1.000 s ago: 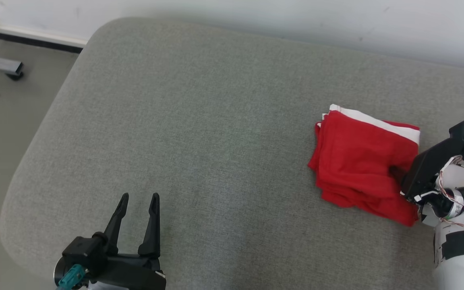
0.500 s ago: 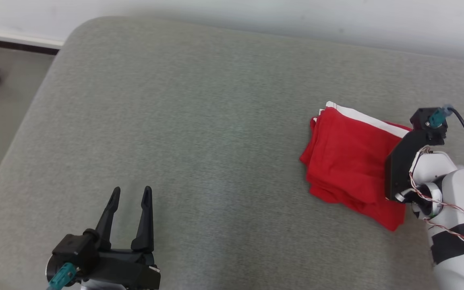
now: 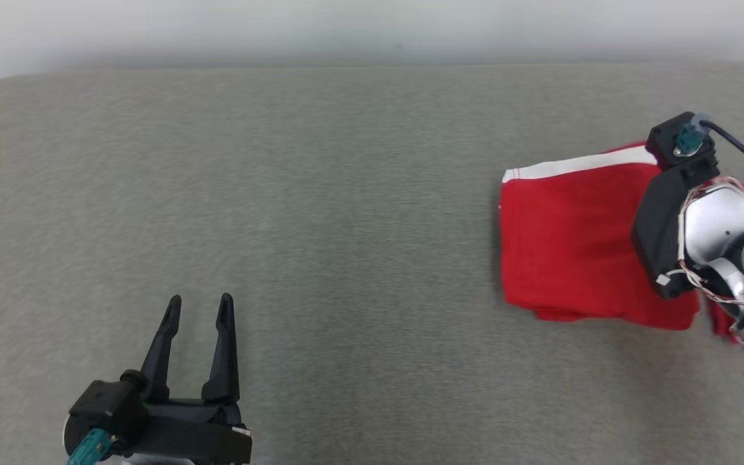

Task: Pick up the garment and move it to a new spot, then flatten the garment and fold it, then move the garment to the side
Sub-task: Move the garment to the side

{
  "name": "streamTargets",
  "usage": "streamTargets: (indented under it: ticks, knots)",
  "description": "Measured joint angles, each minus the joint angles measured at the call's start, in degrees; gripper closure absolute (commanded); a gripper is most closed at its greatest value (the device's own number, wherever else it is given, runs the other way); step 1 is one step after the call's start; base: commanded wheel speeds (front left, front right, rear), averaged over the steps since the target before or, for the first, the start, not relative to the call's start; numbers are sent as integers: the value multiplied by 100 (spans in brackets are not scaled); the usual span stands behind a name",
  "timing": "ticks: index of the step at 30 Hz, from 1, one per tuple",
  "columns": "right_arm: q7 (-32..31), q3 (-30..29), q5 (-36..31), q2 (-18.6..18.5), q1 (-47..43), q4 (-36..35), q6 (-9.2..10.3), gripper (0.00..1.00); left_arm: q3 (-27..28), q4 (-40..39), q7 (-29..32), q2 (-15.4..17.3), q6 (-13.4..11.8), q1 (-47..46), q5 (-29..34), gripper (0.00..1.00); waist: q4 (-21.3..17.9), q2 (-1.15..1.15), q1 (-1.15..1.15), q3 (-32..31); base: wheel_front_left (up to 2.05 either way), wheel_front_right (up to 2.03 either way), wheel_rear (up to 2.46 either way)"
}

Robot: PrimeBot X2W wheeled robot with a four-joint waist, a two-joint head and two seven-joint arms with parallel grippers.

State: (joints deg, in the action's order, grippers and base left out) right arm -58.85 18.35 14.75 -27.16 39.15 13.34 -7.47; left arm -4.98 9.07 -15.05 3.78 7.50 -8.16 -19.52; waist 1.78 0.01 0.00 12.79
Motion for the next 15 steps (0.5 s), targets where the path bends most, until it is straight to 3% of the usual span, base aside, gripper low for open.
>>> streamTargets:
  ticks: [6,15]
  knots:
    - [430,522,65,-669,297,9,0,100,-56,-135,1,-35,0,-27,60,0,-598,0,0,64,0,0,0]
    - [1193,1068,86,-1136,898,552,-1,100,-162,-127,0,64,0,-285,177,0,-1204,0,0,438,0,0,0]
